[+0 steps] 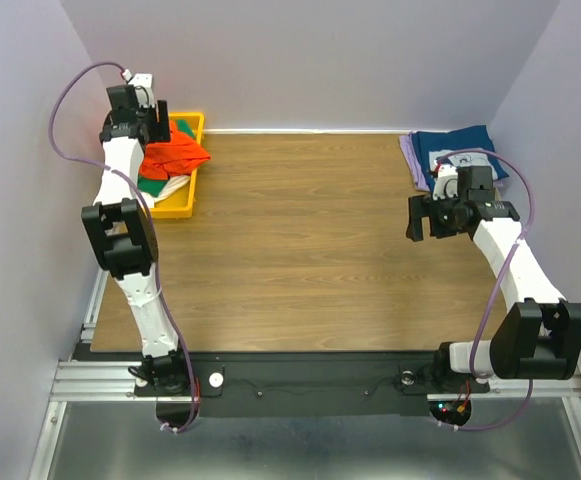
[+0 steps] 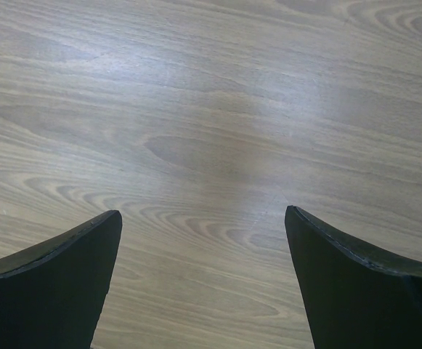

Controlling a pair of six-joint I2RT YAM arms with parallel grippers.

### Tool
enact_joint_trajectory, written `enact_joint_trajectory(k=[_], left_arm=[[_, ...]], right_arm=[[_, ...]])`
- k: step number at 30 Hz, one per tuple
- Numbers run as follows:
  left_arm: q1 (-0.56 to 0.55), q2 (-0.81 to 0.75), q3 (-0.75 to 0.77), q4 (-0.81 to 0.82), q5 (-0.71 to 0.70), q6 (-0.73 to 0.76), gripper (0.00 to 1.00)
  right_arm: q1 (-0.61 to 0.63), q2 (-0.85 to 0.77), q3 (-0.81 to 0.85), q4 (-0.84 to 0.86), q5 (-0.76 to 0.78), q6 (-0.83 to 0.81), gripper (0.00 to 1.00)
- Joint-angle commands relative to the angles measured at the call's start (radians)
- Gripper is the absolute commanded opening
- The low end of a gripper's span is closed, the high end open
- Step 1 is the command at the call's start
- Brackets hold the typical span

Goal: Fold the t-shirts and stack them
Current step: Grab the tshirt from the pile, then move the tshirt to the center of the board

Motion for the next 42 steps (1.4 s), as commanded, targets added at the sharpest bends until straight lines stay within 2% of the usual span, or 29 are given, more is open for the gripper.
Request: enact_joint_trajectory(k=[1, 6, 9, 10, 12, 13, 14, 15, 19, 25, 28, 29, 31, 32, 36, 40, 42], left_arm=[[0.022, 0.079, 0.099, 0.035, 0.102, -0.033, 0.74], [0.022, 0.179, 0.142, 0.061, 0.133, -0.050, 0.66], [0.022, 0.216, 0.172, 0.053, 0.133, -0.058, 0.52], [0.023, 0.219, 0.180, 0.050, 0.133, -0.058, 0.42], [0.023, 0.215, 0.194, 0.046, 0.136, -0.062, 0.30], [0.023, 0.205, 0.194, 0.044, 0.139, -0.062, 0.19], [0.022, 0.195, 0.194, 0.046, 0.145, -0.061, 0.12], [0.022, 0.167, 0.194, 0.041, 0.156, -0.061, 0.00], [0.022, 0.069, 0.194, 0.017, 0.198, -0.059, 0.00], [0.002, -0.144, 0.172, -0.035, 0.341, -0.071, 0.00], [-0.058, -0.264, 0.125, -0.058, 0.390, -0.055, 0.00], [-0.110, -0.314, 0.100, -0.069, 0.390, -0.048, 0.00], [-0.158, -0.354, 0.086, -0.081, 0.390, -0.041, 0.00], [-0.226, -0.385, 0.082, -0.088, 0.393, -0.045, 0.00], [-0.366, -0.436, 0.086, -0.109, 0.436, -0.070, 0.00], [-0.423, -0.479, 0.070, -0.089, 0.551, -0.100, 0.00], [-0.423, -0.515, -0.022, -0.098, 0.646, -0.044, 0.00]], right_arm=[[0.003, 0.000, 0.023, 0.031, -0.010, 0.013, 1.00], [0.003, 0.021, 0.011, 0.031, 0.004, 0.011, 1.00], [0.003, 0.035, 0.012, 0.030, 0.014, 0.010, 1.00], [0.003, 0.038, 0.014, 0.030, 0.018, 0.010, 1.00], [0.003, 0.040, 0.015, 0.030, 0.019, 0.010, 1.00], [0.003, 0.040, 0.015, 0.030, 0.018, 0.011, 1.00], [0.003, 0.040, 0.015, 0.030, 0.015, 0.011, 1.00], [0.003, 0.040, 0.014, 0.030, 0.013, 0.011, 1.00], [0.003, 0.032, 0.011, 0.030, 0.013, 0.013, 1.00], [0.003, 0.017, 0.023, 0.030, 0.018, 0.018, 1.00], [0.003, 0.014, 0.034, 0.031, 0.021, 0.022, 1.00], [0.003, 0.012, 0.041, 0.031, 0.022, 0.024, 1.00], [0.003, 0.012, 0.048, 0.031, 0.019, 0.025, 1.00], [0.003, 0.011, 0.052, 0.031, 0.015, 0.025, 1.00], [0.001, 0.009, 0.072, 0.031, 0.015, 0.033, 1.00], [-0.019, 0.004, 0.086, 0.033, 0.004, 0.041, 1.00], [-0.033, 0.000, 0.092, 0.031, -0.013, 0.042, 1.00]])
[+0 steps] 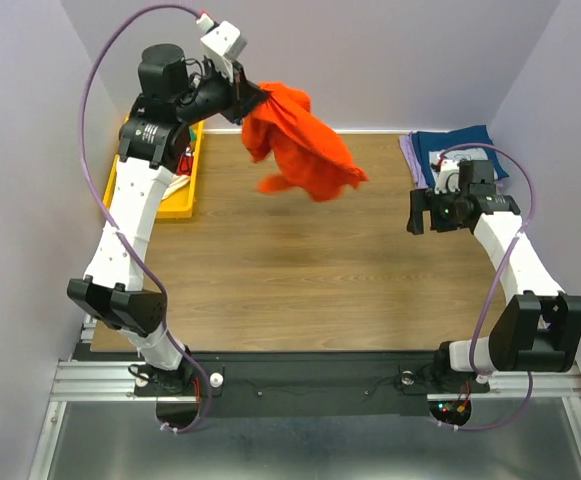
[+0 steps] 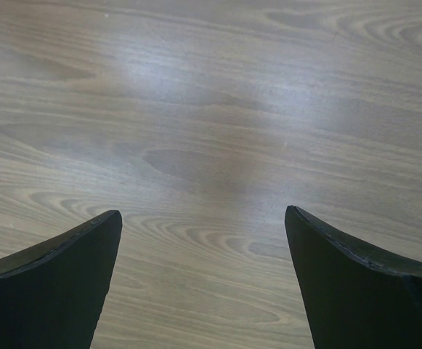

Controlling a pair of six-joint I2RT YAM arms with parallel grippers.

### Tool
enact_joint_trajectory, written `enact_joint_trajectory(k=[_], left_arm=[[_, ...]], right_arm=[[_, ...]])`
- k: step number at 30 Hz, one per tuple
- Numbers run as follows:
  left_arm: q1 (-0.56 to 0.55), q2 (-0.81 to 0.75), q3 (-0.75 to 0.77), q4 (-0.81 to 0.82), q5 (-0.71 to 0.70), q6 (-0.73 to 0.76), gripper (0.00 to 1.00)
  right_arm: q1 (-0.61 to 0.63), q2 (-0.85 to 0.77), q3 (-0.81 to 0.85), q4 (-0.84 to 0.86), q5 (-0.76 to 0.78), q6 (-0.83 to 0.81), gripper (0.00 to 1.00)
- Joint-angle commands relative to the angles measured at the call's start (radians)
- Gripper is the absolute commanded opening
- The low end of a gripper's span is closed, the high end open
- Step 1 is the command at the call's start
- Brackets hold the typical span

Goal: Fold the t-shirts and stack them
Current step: Move the tshirt to the center of the board, then flatten the tshirt out

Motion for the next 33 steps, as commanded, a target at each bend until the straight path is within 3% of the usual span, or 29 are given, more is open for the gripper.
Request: enact_joint_trajectory(k=[1, 3, 5, 6, 7, 8, 9, 10, 12, 16, 22, 25, 27, 33], left_arm=[[0.022, -0.072, -0.155, -0.008, 0.175, 0.089, 0.00], [0.022, -0.134, -0.352, -0.034, 0.148, 0.222, 0.02], [0.032, -0.175, -0.509, -0.039, 0.088, 0.290, 0.32], [0.040, -0.204, -0.666, -0.046, 0.045, 0.389, 0.43], [0.049, -0.216, -0.742, -0.046, 0.016, 0.424, 0.51], [0.092, -0.227, -0.813, -0.040, -0.003, 0.464, 0.67], [0.118, -0.244, -0.920, -0.030, -0.010, 0.493, 0.77], [0.149, -0.251, -0.957, -0.027, 0.003, 0.534, 0.95], [0.219, -0.256, -0.995, -0.052, 0.051, 0.561, 0.96], [0.192, -0.285, -1.045, -0.065, 0.092, 0.601, 0.97], [0.108, -0.292, -1.131, 0.107, -0.003, 0.529, 0.84], [0.108, -0.212, -1.070, 0.141, -0.012, 0.432, 0.77], [0.115, -0.147, -1.027, 0.144, 0.006, 0.386, 0.75], [0.131, -0.037, -0.932, 0.171, 0.014, 0.236, 0.76]], right_arm=[[-0.035, -0.044, 0.051, 0.031, -0.024, 0.015, 1.00], [-0.044, -0.050, 0.052, 0.029, -0.030, 0.012, 1.00], [-0.050, -0.065, 0.045, 0.029, -0.032, 0.000, 1.00], [-0.052, -0.070, 0.040, 0.028, -0.042, -0.008, 1.00], [-0.053, -0.075, 0.034, 0.026, -0.052, -0.014, 1.00], [-0.052, -0.079, 0.025, 0.023, -0.073, -0.031, 1.00], [-0.053, -0.078, 0.022, 0.012, -0.088, -0.040, 1.00], [-0.052, -0.073, 0.019, 0.008, -0.099, -0.048, 1.00], [-0.052, -0.049, 0.008, -0.006, -0.136, -0.062, 1.00], [-0.052, 0.022, -0.004, -0.021, -0.237, -0.077, 1.00], [-0.040, 0.057, -0.023, -0.037, -0.427, -0.123, 0.79], [0.043, 0.042, -0.038, -0.043, -0.431, -0.154, 0.73], [0.163, 0.034, -0.058, -0.041, -0.388, -0.178, 0.70], [0.487, 0.112, -0.096, 0.006, -0.195, -0.215, 0.67]])
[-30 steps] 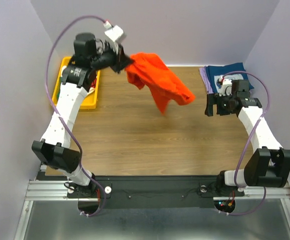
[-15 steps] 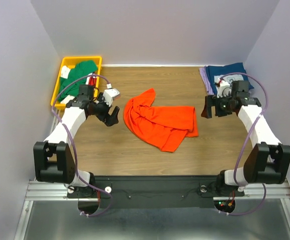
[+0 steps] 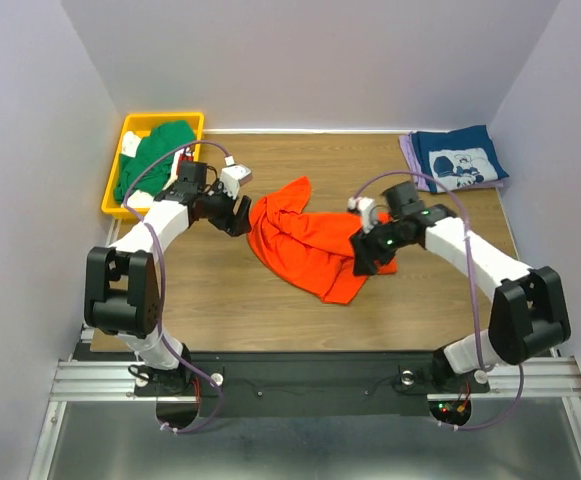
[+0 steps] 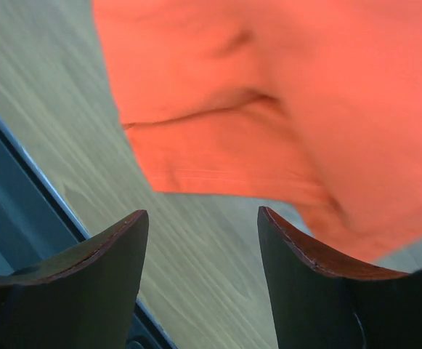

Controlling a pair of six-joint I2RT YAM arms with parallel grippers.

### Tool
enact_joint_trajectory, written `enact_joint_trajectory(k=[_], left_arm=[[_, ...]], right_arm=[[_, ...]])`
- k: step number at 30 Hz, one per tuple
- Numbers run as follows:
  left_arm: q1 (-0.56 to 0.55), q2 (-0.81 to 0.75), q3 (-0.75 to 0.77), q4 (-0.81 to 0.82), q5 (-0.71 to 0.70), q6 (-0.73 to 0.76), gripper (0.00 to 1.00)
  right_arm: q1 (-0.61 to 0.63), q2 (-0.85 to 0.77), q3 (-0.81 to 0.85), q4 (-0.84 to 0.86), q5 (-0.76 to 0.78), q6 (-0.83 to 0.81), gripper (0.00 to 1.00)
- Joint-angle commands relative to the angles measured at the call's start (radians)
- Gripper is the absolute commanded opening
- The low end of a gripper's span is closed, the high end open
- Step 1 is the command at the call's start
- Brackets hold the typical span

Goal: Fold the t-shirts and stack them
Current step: Flatten the tshirt out

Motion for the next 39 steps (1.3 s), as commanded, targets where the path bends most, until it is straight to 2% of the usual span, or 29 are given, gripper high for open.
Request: enact_joint_trajectory(k=[1, 4, 11, 16, 18, 19, 22, 23, 24, 25, 27, 31, 34, 37, 39], left_arm=[[0.016, 0.030, 0.086, 0.052, 0.004, -0.130, 0.76], [0.023, 0.067, 0.109, 0.056, -0.028, -0.169, 0.80], [0.027, 0.129, 0.138, 0.052, -0.066, -0.176, 0.85], [0.025, 0.162, 0.143, 0.073, -0.077, -0.175, 0.84], [0.022, 0.175, 0.146, 0.079, -0.083, -0.169, 0.83], [0.020, 0.179, 0.147, 0.082, -0.083, -0.166, 0.82], [0.016, 0.190, 0.146, 0.070, -0.057, -0.150, 0.77], [0.014, 0.185, 0.143, 0.064, -0.036, -0.131, 0.74], [0.014, 0.175, 0.134, 0.062, -0.010, -0.120, 0.73], [0.014, 0.141, 0.108, 0.070, 0.033, -0.117, 0.71], [0.013, 0.101, 0.080, 0.078, 0.078, -0.104, 0.70], [0.016, 0.011, 0.045, 0.072, 0.145, -0.110, 0.62], [0.062, -0.038, 0.046, 0.094, 0.205, -0.181, 0.58], [0.123, -0.080, 0.078, 0.133, 0.240, -0.261, 0.56], [0.139, -0.100, 0.091, 0.139, 0.234, -0.272, 0.56]], right_arm=[[0.188, 0.049, -0.014, 0.045, 0.147, -0.048, 0.67], [0.322, 0.107, -0.017, 0.092, 0.213, -0.030, 0.69], [0.429, 0.217, -0.007, 0.120, 0.258, -0.022, 0.72], [0.455, 0.265, -0.026, 0.128, 0.297, -0.037, 0.70], [0.457, 0.276, -0.040, 0.132, 0.311, -0.040, 0.61], [0.455, 0.273, -0.044, 0.132, 0.313, -0.042, 0.51], [0.455, 0.241, -0.058, 0.131, 0.333, -0.040, 0.32], [0.455, 0.227, -0.060, 0.129, 0.339, -0.040, 0.16], [0.455, 0.210, -0.061, 0.128, 0.342, -0.034, 0.05], [0.455, 0.175, -0.061, 0.128, 0.337, -0.024, 0.00], [0.454, 0.139, -0.053, 0.126, 0.304, 0.004, 0.01], [0.451, 0.092, 0.012, 0.118, 0.108, 0.041, 0.01], [0.449, 0.080, 0.113, 0.114, -0.030, 0.061, 0.01], [0.399, 0.081, 0.262, 0.115, -0.181, 0.110, 0.01], [0.290, 0.109, 0.385, 0.121, -0.256, 0.165, 0.01]])
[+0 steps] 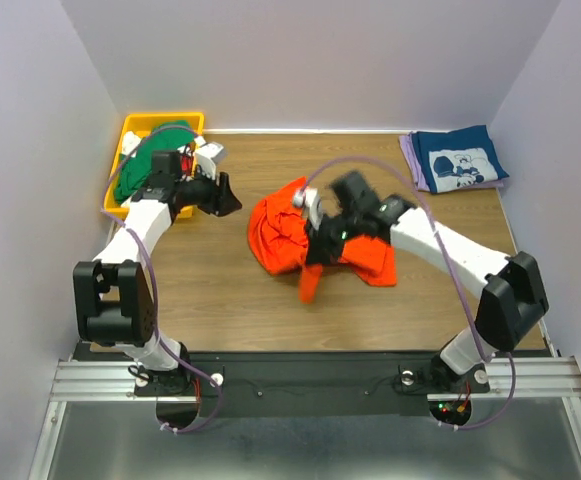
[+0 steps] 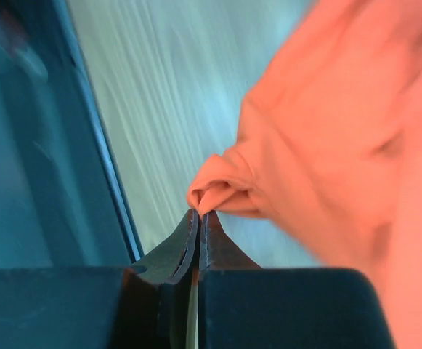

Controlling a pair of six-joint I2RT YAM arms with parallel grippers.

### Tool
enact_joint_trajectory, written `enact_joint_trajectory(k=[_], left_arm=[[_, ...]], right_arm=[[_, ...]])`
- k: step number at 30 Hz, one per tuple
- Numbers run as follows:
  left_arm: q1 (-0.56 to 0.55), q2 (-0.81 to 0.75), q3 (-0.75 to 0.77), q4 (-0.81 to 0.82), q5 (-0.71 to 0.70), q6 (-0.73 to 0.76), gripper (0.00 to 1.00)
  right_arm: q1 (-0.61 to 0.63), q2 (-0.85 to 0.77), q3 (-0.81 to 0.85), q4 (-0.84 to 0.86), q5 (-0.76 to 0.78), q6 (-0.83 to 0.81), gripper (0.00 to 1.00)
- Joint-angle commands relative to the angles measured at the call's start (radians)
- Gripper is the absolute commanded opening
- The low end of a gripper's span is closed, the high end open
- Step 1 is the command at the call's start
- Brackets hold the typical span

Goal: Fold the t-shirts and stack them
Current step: Flatten the tshirt out

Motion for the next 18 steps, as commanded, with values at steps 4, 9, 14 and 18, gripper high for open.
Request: enact_joint_trajectory(k=[4, 9, 14, 18], left_arm=[[0.044, -0.125, 0.043, 0.069, 0.012, -0.073, 0.62], [0.018, -0.143, 0.014, 0.077, 0.000, -0.036, 0.79], [-0.064, -0.147, -0.008, 0.133, -0.022, -0.033, 0.82], [-0.170, -0.142, -0.014, 0.184, -0.028, -0.068, 0.82]], right_arm=[[-0.366, 0.051, 0.341, 0.103, -0.434, 0.236, 0.00], [-0.509, 0.081, 0.374, 0.120, -0.428, 0.337, 0.01], [-0.514, 0.074, 0.242, 0.233, -0.363, 0.440, 0.00], [-0.513, 0.052, 0.145, 0.336, -0.348, 0.562, 0.01]])
